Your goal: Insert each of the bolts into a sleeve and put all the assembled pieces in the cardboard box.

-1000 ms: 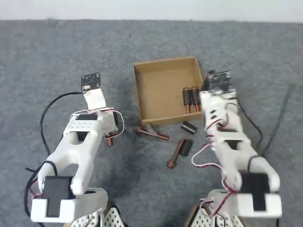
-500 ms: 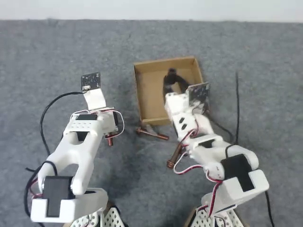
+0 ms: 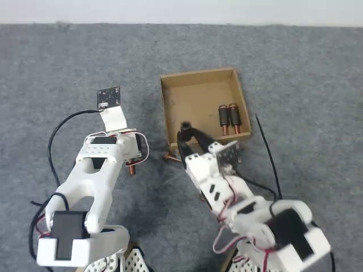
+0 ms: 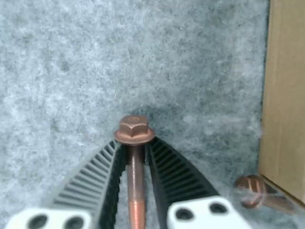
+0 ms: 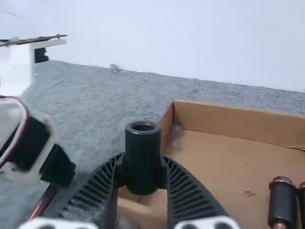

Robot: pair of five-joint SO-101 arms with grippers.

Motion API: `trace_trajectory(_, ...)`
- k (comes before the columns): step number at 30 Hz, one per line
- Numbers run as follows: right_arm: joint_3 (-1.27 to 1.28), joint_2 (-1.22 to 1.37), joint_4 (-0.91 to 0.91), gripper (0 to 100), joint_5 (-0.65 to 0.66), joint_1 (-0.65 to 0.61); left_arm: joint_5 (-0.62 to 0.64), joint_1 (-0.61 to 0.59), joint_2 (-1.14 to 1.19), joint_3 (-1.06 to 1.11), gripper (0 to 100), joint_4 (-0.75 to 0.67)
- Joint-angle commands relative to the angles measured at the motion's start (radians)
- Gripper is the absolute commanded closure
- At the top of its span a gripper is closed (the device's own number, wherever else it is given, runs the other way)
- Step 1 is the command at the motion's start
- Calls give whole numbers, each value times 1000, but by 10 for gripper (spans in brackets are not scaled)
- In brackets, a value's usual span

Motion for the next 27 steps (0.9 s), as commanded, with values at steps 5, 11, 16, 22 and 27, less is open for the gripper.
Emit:
trace_trajectory(5,98,-136,-30,991,-14,-8,-14,-3,-63,-13,988,-35)
trace_trajectory(11,98,-114,-30,991,-12,-15,-14,-3,-63,-13,988,-35)
trace_trajectory(16,78,-105,-31,991,-2,-15,-14,-3,-63,-13,988,-37)
trace_trajectory(22,43,-104,-22,992,41,-13,-12,-3,-63,-12,988,-68)
trace_trajectory(27,-12,-2,-31,992,43,-13,-12,-2,-63,-12,988,-69)
